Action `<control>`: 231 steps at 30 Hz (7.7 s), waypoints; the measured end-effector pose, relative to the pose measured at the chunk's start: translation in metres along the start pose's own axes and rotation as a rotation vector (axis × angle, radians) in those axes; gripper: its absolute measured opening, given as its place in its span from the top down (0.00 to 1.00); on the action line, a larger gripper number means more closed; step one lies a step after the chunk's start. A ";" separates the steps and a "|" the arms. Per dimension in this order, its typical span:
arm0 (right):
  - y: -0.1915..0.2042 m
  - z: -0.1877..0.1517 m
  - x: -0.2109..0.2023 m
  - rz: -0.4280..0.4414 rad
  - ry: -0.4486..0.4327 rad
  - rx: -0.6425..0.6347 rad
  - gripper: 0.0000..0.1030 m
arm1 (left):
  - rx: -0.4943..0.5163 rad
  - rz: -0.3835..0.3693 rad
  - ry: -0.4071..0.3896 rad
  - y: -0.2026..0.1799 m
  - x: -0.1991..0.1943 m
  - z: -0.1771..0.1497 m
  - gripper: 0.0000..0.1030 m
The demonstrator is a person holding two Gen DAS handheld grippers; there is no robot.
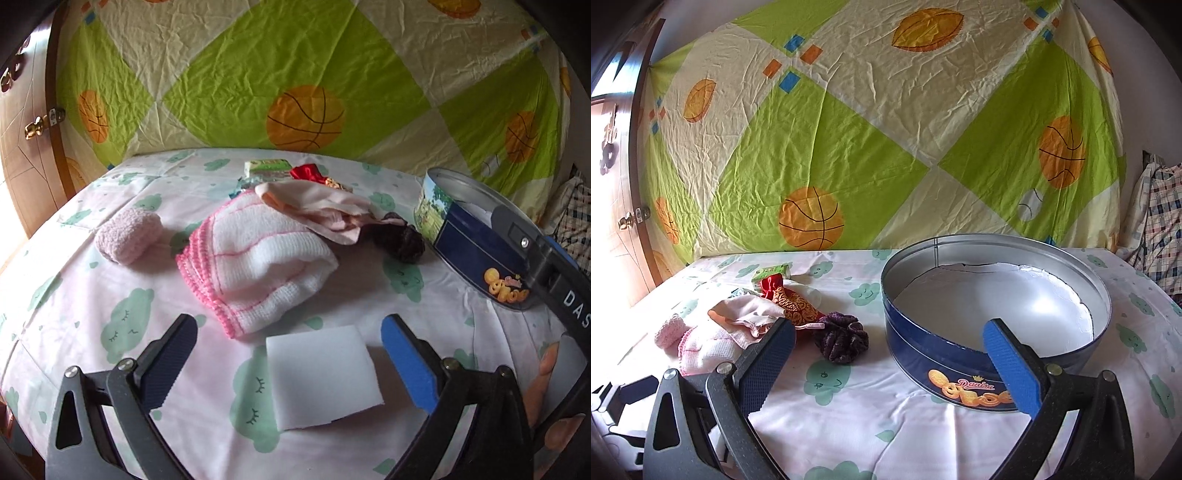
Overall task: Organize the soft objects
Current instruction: 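Grasp the white sponge with the left tool while the right tool grasps the pale pink cloth, then carry the sponge and pink cloth into the blue tin and open both tools, then grasp the pink-edged gauze towel with the left tool while the right tool grasps the purple scrunchie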
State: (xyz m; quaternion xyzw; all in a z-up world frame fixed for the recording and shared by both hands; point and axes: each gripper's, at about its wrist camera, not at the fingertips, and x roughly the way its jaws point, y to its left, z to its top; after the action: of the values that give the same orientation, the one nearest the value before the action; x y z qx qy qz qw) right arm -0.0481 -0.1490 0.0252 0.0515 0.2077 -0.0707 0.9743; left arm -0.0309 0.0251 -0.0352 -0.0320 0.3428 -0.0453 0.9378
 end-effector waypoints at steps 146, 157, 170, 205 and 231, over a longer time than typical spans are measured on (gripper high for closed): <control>-0.225 0.067 0.049 0.040 -0.010 0.325 0.19 | 0.139 -0.241 -0.269 -0.205 0.053 0.085 0.00; -0.227 0.068 0.031 -0.091 -0.143 0.349 0.19 | 0.065 -0.120 -0.359 -0.177 0.042 0.087 0.00; -0.205 0.047 0.027 -0.126 -0.209 0.381 0.19 | 0.088 -0.001 -0.388 -0.153 0.038 0.072 0.00; -0.045 0.009 0.014 0.054 -0.061 0.106 0.19 | -0.221 0.113 -0.094 0.004 0.056 0.062 0.01; 0.036 -0.007 0.073 0.155 0.307 0.005 0.19 | -0.308 -0.045 0.120 0.070 0.084 0.052 0.61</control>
State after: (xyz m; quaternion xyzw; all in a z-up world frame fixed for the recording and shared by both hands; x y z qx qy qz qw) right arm 0.0206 -0.1216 -0.0089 0.0801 0.3492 0.0129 0.9335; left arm 0.0711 0.0871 -0.0558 -0.1805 0.4003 -0.0150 0.8983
